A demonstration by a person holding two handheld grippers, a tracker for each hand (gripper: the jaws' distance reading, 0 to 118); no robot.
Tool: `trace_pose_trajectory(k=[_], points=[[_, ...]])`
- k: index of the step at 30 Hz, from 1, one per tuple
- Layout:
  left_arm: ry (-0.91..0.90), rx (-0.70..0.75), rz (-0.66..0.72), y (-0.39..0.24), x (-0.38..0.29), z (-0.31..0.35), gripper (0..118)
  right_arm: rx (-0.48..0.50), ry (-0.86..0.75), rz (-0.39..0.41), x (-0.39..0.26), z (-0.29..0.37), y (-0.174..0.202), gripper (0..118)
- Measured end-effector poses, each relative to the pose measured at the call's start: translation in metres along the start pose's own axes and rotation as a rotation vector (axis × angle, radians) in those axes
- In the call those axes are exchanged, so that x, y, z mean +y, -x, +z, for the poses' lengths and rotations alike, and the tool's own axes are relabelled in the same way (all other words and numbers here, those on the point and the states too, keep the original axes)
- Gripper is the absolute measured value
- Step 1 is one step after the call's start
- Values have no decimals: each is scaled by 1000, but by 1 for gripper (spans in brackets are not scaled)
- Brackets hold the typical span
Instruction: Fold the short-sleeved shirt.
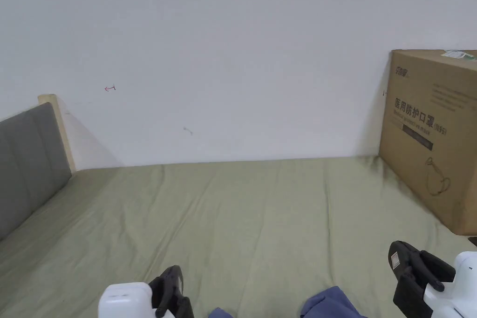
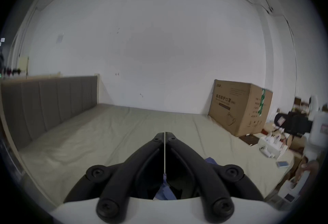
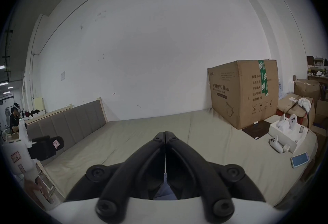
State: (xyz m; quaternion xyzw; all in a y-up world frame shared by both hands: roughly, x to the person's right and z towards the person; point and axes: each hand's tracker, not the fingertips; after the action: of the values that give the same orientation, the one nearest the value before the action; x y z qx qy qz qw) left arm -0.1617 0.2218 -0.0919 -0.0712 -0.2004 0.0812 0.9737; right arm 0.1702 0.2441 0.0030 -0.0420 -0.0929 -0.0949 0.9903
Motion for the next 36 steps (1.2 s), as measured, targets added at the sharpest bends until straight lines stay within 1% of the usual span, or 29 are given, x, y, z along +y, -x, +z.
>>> trace_pose_trajectory(k=[1,3,9,10,11,12,14,17,18,19,20,21,22,23,24,26,30,32,33,34,35,36], points=[[10,30,24,4,-2,1,0,1,8,0,-2,-1,0,0],[14,69,3,7,-3,3,0,4,15,5,-4,-1,0,0],[13,43,26,15,6,-1,0,4,41,13,-10,-7,0,0],[23,38,26,14,10,-6,0,4,45,7,-11,-8,-1,0],[71,4,33,15,15,-16,0,4,50,1,-11,-10,-2,0],[140,-35,36,14,21,-30,0,3,55,-3,-11,-12,-2,0],[344,-79,32,18,30,-73,0,0,71,-4,-12,-15,-4,0],[772,-131,115,33,19,-159,0,-3,102,0,-15,-23,-10,0],[860,-145,143,39,9,-183,0,-3,110,-1,-17,-25,-12,0],[933,-156,142,43,-3,-204,0,-3,122,-3,-19,-27,-14,0],[951,-153,137,46,-14,-222,1,-6,130,-5,-22,-29,-17,0],[965,-121,108,46,-21,-235,26,-6,137,-8,-24,-30,-19,0],[980,-88,64,45,-30,-251,65,-8,147,-13,-28,-33,-23,0],[992,-69,44,45,-41,-264,101,-11,158,-17,-31,-37,-27,0],[1017,-66,42,44,-53,-274,116,-16,168,-21,-34,-40,-30,0],[1029,-62,32,42,-75,-298,114,-30,195,-28,-42,-48,-38,0],[1113,-37,-5,41,-128,-339,114,-57,251,-46,-57,-63,-53,0],[1173,-15,-10,41,-158,-342,112,-76,277,-56,-65,-69,-60,0],[1190,-3,-34,34,-168,-337,106,-87,290,-58,-67,-69,-62,0],[1096,27,-188,20,-165,-327,104,-97,304,-61,-70,-72,-65,0],[1033,10,-235,10,-158,-313,101,-101,318,-64,-73,-74,-68,0],[1002,14,-242,6,-152,-301,85,-101,324,-66,-74,-77,-71,0]])
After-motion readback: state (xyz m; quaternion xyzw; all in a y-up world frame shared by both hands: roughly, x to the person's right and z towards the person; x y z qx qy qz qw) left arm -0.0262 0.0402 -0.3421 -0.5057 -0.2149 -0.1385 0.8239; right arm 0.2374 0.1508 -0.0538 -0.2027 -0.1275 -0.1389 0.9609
